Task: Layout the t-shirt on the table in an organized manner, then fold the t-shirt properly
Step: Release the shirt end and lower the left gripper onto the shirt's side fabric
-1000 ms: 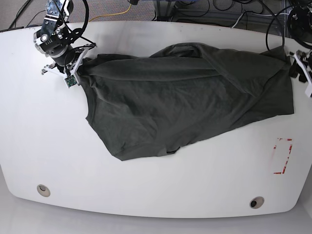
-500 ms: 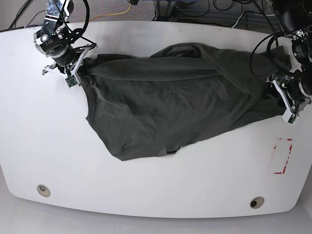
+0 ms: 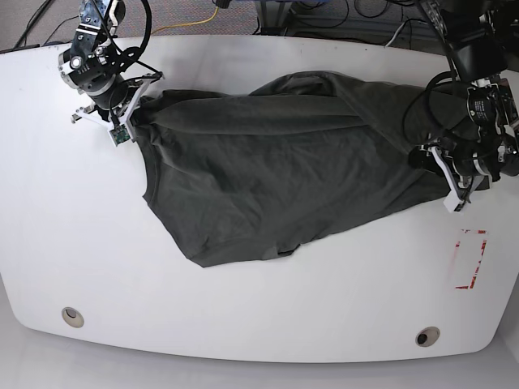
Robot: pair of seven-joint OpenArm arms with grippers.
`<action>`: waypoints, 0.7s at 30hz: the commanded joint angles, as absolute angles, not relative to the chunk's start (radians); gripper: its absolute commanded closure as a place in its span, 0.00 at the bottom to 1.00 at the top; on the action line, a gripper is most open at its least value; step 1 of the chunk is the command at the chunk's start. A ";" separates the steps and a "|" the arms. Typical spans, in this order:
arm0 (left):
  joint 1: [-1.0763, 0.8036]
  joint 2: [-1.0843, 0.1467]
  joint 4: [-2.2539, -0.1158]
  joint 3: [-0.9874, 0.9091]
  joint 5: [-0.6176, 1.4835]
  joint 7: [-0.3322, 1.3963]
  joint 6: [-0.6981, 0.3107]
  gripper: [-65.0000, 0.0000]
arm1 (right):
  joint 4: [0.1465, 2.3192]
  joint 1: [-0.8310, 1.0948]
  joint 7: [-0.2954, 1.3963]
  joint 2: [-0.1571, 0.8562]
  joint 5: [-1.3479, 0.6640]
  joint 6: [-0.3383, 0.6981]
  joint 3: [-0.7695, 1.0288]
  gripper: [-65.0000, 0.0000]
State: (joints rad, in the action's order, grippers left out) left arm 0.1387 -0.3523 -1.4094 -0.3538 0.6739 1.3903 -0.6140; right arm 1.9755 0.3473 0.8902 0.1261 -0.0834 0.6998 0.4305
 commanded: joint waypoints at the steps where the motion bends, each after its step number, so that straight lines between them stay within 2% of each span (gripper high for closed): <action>1: 0.171 -0.372 -1.392 -0.326 0.685 1.380 -0.599 0.41 | 1.995 0.341 0.871 0.136 -0.097 0.698 0.435 1.00; 11: 0.182 -0.371 -1.354 -0.286 0.682 1.377 -0.584 0.41 | 1.995 0.341 0.871 0.136 -0.099 0.698 0.435 1.00; 17: 0.180 -0.377 -1.360 -0.289 0.691 1.380 -0.495 0.41 | 1.995 0.325 0.871 0.136 -0.097 0.698 0.435 1.00; 21: 0.180 -0.384 -1.362 -0.291 0.691 1.383 -0.496 0.41 | 1.995 0.323 0.871 0.136 -0.097 0.698 0.435 1.00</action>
State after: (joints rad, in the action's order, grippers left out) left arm 0.1612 -0.3603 -1.3434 -0.2836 0.6739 1.3888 -0.4938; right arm 1.9755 0.3275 0.8898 0.1276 -0.0864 0.6998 0.4313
